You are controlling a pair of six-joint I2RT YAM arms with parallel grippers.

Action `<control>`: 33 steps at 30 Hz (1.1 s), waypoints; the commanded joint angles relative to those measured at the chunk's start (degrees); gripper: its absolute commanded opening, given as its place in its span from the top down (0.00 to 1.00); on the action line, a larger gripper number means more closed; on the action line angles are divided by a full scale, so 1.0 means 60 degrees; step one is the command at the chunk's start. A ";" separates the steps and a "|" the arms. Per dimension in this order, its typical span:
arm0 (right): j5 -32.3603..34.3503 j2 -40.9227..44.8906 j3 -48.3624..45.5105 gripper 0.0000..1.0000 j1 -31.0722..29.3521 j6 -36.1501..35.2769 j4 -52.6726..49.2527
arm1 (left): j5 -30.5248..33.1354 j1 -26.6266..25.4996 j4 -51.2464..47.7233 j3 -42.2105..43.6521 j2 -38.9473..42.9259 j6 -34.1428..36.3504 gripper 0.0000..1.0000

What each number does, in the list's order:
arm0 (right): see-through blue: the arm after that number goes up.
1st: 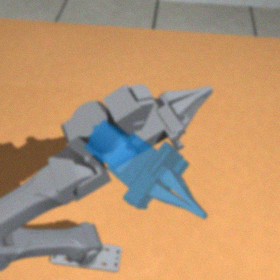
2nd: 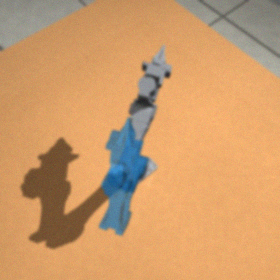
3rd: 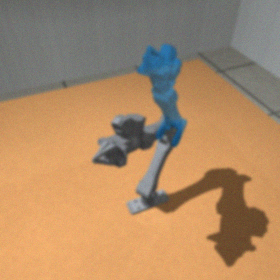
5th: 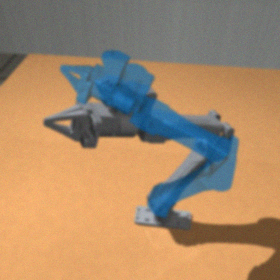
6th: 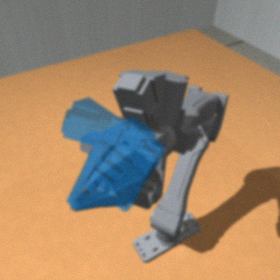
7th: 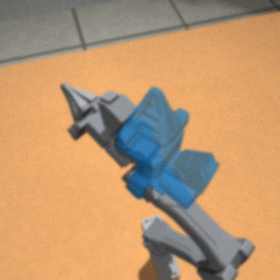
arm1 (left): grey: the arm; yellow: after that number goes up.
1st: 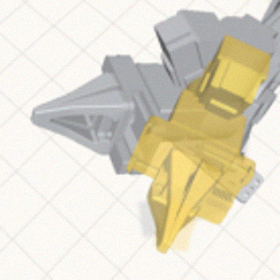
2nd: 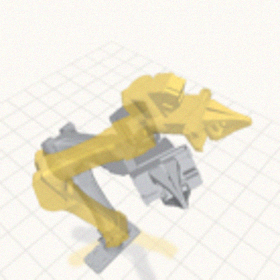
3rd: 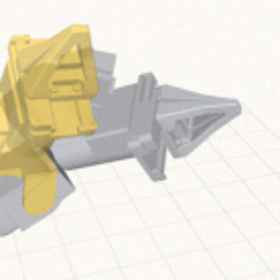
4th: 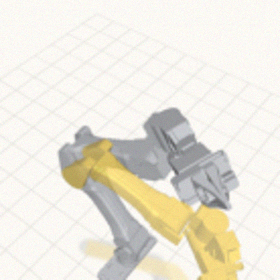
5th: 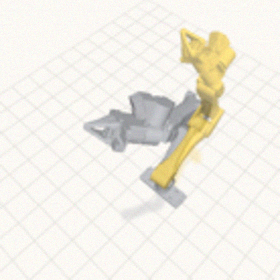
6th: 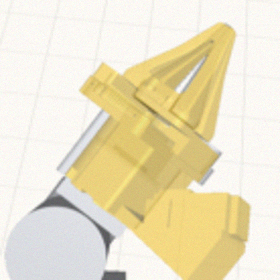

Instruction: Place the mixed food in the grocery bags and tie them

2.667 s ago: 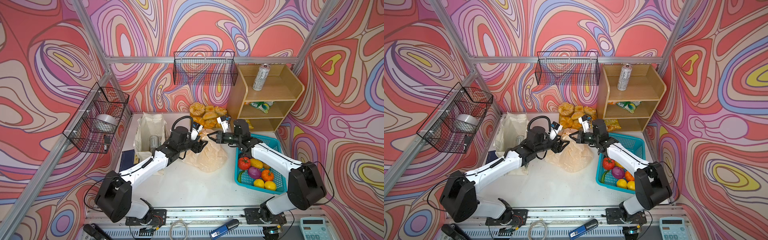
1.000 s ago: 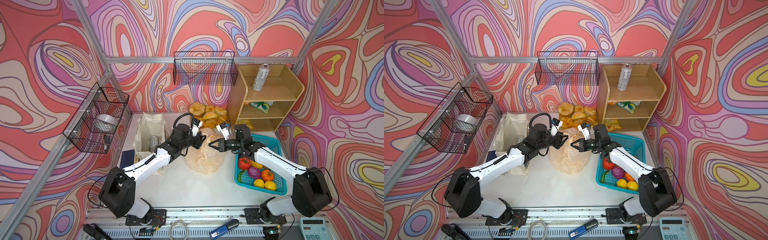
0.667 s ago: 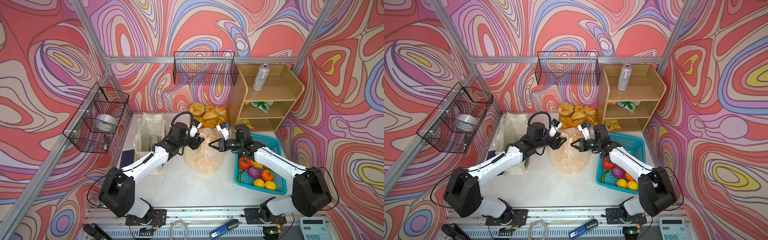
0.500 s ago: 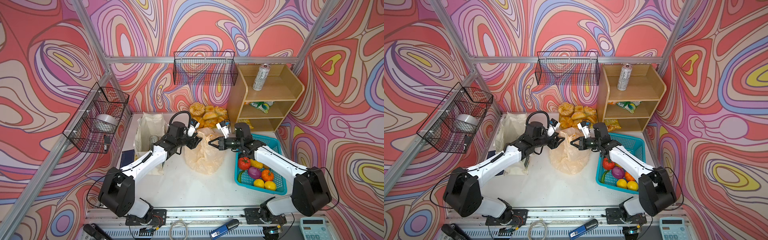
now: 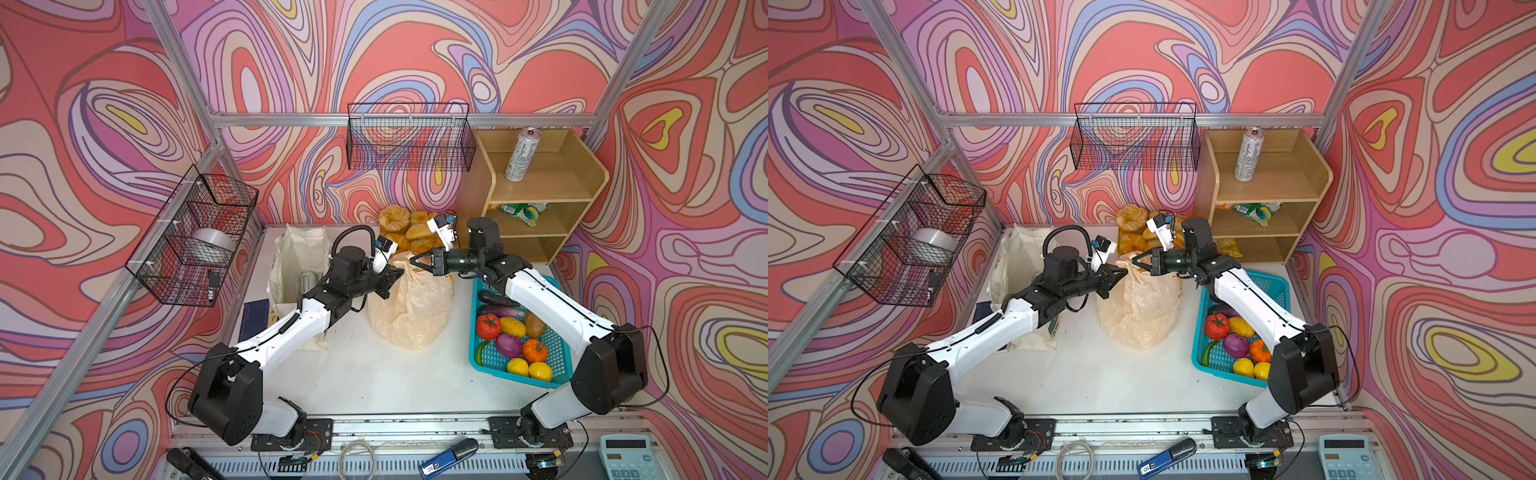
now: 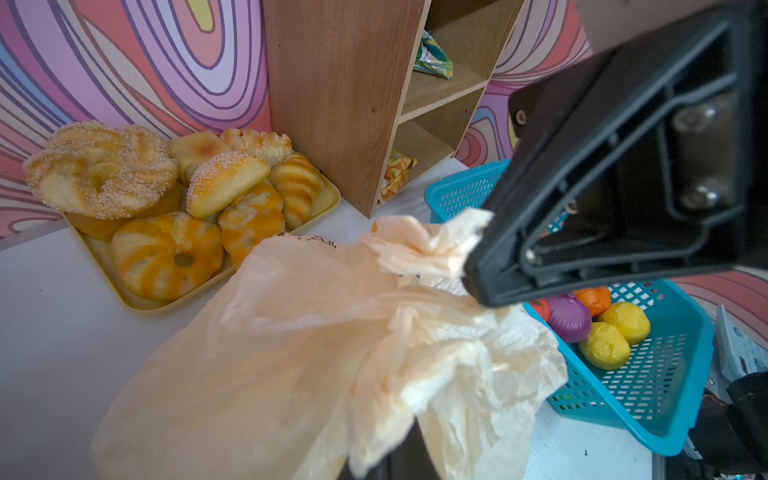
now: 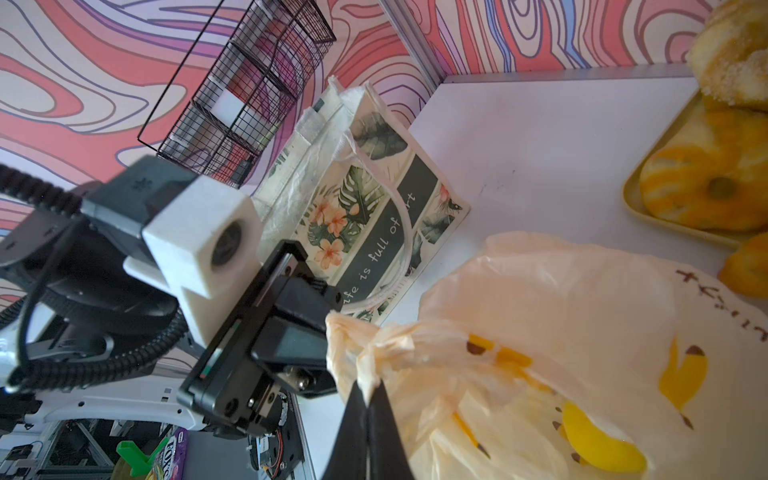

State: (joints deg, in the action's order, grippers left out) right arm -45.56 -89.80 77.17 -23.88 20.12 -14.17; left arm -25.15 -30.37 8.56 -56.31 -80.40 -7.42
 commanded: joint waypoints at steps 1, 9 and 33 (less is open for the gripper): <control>-0.0421 -0.0418 0.0864 1.00 -0.0006 -0.0375 -0.0666 | 0.0455 -0.0270 0.1072 0.0346 0.0476 -0.0744 1.00; -0.0766 -0.1835 0.2904 1.00 -0.0282 -0.0631 -0.1549 | 0.2685 -0.1314 0.2365 0.1215 0.1047 -0.1676 1.00; 0.0518 -0.0511 -0.0058 1.00 -0.0308 -0.0467 0.0002 | 0.6343 -0.1903 0.3217 0.2169 0.0115 -0.2923 1.00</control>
State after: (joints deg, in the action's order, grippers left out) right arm -43.79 -95.66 77.67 -26.13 17.65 -15.84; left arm 10.50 -42.00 26.15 -43.66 -78.65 -23.62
